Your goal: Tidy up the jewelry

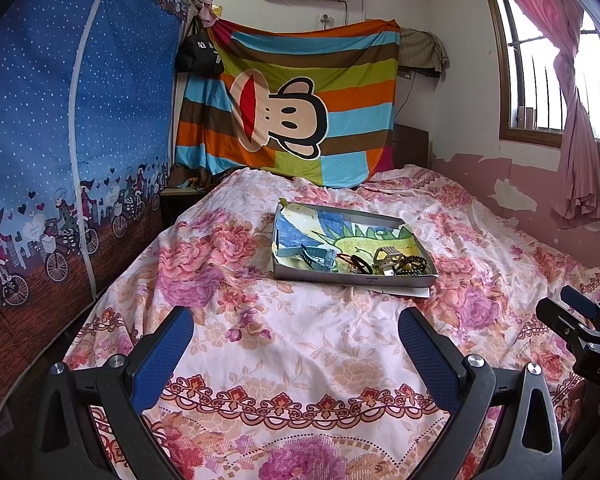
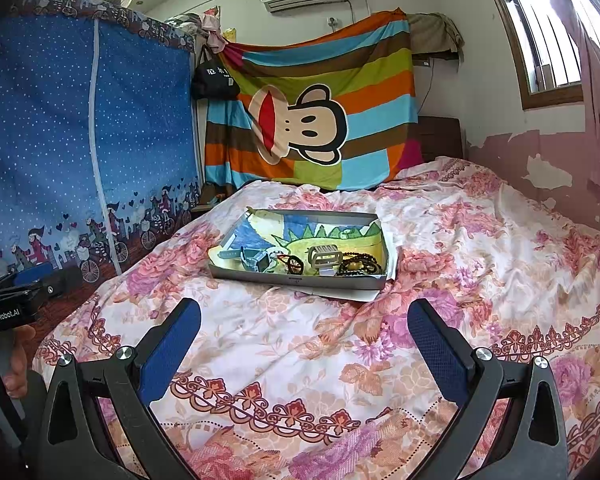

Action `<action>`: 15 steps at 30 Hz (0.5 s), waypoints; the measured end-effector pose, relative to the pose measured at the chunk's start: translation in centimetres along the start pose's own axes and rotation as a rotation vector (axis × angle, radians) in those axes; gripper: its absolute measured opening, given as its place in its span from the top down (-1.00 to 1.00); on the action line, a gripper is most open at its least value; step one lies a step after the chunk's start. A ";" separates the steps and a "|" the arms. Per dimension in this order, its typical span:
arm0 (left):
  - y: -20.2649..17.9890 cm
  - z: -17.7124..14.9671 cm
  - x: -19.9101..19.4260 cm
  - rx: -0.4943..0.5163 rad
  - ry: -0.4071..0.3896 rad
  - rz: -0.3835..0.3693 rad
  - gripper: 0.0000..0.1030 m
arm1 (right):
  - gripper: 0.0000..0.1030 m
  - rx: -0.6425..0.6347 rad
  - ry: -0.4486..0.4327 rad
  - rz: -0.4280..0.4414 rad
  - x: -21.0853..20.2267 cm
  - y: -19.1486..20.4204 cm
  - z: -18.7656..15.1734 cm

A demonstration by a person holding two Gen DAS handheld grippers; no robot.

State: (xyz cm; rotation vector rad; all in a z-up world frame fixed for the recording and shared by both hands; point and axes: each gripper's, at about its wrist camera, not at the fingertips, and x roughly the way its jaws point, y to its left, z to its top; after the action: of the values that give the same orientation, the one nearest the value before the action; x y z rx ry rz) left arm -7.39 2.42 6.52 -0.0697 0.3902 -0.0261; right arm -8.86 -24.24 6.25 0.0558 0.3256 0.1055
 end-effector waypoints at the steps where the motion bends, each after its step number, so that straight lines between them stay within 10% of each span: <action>1: 0.1 -0.1 0.0 0.000 0.000 0.000 -1.00 | -0.97 0.000 0.000 0.000 0.0 0.0 0.0; 15: 0.1 0.0 0.0 0.000 0.002 0.000 -1.00 | -0.97 0.004 0.004 -0.002 -0.1 0.0 -0.6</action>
State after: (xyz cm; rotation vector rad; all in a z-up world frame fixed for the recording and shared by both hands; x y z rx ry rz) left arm -7.39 2.48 6.51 -0.0698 0.3917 -0.0265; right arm -9.13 -24.18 5.67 0.0595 0.3300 0.1033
